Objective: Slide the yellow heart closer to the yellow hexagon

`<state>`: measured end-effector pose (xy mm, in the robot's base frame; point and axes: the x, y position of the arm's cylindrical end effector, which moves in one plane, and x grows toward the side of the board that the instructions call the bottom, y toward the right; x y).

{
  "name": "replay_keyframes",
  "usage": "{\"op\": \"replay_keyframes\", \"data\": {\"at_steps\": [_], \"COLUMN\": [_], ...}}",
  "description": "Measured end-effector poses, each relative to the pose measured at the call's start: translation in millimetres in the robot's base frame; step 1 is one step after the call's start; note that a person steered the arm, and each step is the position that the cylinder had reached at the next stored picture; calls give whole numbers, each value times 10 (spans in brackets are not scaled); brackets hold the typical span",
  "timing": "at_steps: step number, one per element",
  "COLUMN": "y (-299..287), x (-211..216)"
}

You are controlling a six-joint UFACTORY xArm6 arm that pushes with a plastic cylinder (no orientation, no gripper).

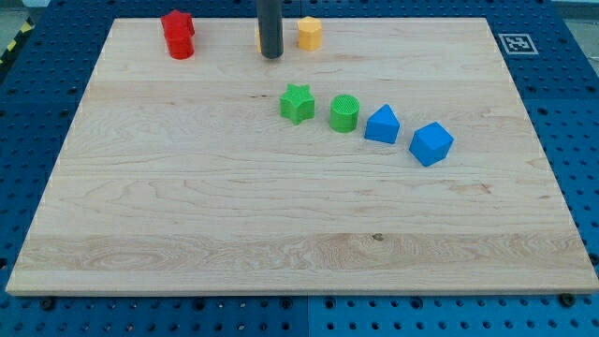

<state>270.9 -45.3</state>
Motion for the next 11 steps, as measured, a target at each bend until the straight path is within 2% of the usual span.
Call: {"op": "replay_keyframes", "data": {"at_steps": [3, 5, 9, 10, 11], "y": [-417, -417, -219, -272, -582], "x": [-16, -328, -328, -328, -328]}}
